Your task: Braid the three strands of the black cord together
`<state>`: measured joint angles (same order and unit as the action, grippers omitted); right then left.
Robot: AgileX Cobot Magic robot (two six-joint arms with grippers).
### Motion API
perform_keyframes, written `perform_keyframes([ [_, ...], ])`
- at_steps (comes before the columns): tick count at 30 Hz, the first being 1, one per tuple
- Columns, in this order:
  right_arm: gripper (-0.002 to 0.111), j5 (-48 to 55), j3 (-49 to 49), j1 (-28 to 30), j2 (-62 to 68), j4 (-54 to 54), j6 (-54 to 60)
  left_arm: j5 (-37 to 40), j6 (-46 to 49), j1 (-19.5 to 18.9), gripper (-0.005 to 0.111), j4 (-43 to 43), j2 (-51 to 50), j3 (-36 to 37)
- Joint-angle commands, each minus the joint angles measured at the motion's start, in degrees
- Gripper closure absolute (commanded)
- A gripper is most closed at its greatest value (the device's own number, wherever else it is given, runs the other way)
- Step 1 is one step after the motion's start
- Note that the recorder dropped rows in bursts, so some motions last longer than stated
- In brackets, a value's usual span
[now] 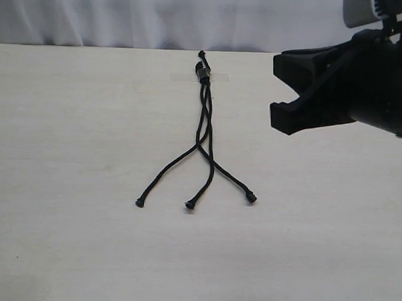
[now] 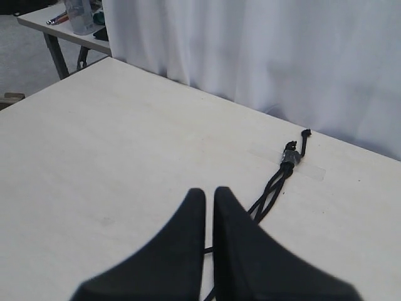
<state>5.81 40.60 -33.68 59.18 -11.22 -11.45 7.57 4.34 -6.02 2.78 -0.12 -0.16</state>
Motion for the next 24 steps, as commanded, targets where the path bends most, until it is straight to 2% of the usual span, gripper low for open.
perform_keyframes([
  [1,0.104,-1.2,-0.3,0.3,-0.3,0.5,-0.1,-0.4,-0.1,0.3,0.107,-0.4,0.1,0.2],
  [7,0.104,2.7,-3.1,0.3,-5.8,0.0,-0.1,-0.4,-0.1,0.3,0.107,-0.4,0.1,0.2],
  [13,0.104,-4.2,-17.2,0.3,-19.3,5.2,2.9,-0.4,-0.1,0.3,0.107,-0.4,0.1,0.2],
  [18,0.104,-4.4,-27.2,0.3,-29.9,15.2,11.9,-0.6,-0.1,0.3,0.107,-0.4,0.1,0.2],
  [24,0.104,-3.2,-35.8,0.3,-40.3,16.0,12.1,-0.6,-0.1,0.3,0.107,-0.4,0.1,0.2],
])
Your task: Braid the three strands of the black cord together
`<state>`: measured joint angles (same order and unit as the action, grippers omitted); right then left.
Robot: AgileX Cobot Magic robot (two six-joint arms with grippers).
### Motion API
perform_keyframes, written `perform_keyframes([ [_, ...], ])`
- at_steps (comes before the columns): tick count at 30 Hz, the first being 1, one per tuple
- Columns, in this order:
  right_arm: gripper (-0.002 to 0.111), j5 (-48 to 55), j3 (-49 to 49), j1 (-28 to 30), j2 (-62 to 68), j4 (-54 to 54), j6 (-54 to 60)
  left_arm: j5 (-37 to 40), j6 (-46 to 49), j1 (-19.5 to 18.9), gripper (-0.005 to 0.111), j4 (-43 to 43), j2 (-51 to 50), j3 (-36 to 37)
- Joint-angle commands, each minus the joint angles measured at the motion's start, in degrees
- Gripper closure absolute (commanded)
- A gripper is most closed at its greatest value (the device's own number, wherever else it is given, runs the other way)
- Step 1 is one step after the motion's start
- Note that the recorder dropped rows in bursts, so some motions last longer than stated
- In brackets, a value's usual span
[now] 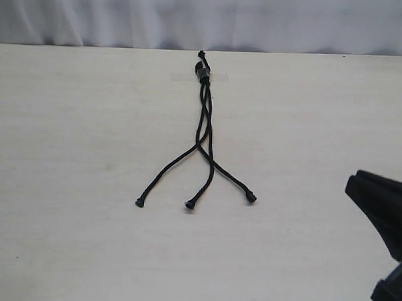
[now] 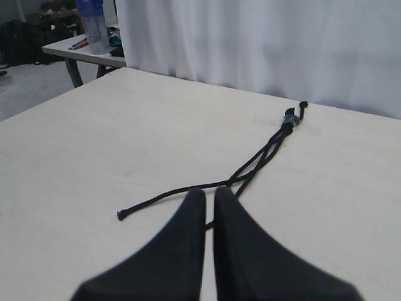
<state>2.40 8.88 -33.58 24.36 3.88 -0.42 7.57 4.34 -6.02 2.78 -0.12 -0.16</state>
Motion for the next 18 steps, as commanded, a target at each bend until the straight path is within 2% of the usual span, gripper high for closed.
perform_keyframes([
  [1,0.104,0.6,-5.4,0.2,-7.1,0.9,1.1,-0.6,-0.1,0.3,0.107,-0.4,0.1,0.2],
  [8,0.104,2.6,-8.9,0.4,-15.6,0.9,1.1,-0.4,-0.1,0.3,0.107,-0.4,0.1,0.2],
  [10,0.104,4.3,-8.9,2.5,-18.8,0.9,1.1,-0.4,-0.1,0.3,0.107,-0.4,0.1,0.2],
  [13,0.104,3.5,-8.9,10.5,-24.1,0.9,1.1,-0.4,-0.1,0.3,0.107,-0.4,0.1,0.2],
  [15,0.104,3.5,-8.9,17.1,-24.4,0.9,1.1,-0.4,-0.1,0.3,0.107,-0.4,0.1,0.2],
  [18,0.104,3.5,-8.9,23.8,-24.4,1.3,1.1,-0.6,-0.1,0.3,0.107,-0.4,0.1,0.2],
])
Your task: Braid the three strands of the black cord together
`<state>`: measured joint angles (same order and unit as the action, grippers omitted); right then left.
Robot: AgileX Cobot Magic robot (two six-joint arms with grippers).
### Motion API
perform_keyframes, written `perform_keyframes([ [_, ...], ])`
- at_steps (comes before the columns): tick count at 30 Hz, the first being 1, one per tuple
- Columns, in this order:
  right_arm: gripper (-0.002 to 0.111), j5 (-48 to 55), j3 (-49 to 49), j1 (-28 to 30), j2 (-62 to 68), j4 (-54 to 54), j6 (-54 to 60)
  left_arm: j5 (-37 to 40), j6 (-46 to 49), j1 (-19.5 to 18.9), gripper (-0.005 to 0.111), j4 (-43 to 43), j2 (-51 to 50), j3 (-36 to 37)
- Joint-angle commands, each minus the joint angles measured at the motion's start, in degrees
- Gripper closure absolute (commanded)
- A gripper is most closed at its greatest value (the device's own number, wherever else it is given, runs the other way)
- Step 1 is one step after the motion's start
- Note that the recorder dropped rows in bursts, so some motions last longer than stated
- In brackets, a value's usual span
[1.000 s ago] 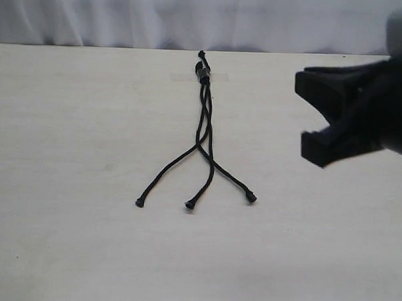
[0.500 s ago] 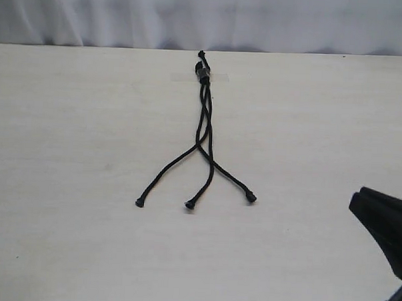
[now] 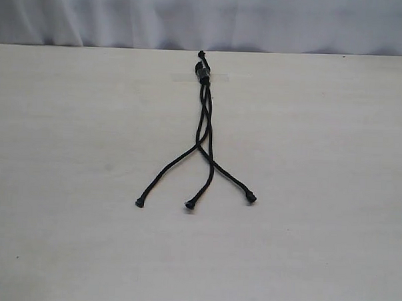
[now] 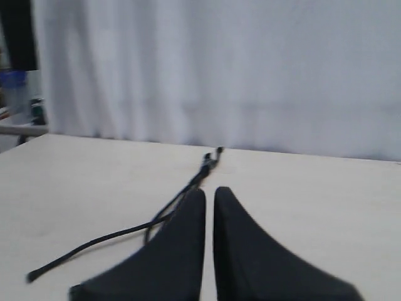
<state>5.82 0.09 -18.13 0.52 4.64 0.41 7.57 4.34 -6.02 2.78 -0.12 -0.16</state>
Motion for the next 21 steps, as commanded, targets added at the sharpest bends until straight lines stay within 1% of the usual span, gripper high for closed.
perform_keyframes([
  [1,0.104,0.5,-0.1,9.6,-0.5,0.7,0.3,-0.6,-0.1,0.3,0.107,-0.4,0.1,0.2],
  [2,0.104,1.3,-0.1,10.9,-0.5,0.7,0.3,-0.6,-0.1,0.3,0.107,-0.4,0.1,0.2],
  [4,0.104,2.4,-0.1,11.6,-0.5,0.5,0.3,-0.6,-0.1,0.3,0.107,-0.4,0.1,0.2],
  [11,0.104,4.7,-0.1,11.3,-0.5,0.5,0.4,-0.6,-0.1,0.3,0.107,-0.4,0.1,0.2],
  [21,0.104,4.6,-0.1,11.3,-0.5,0.5,0.4,-0.7,-0.1,0.3,0.107,-0.4,0.1,0.2],
])
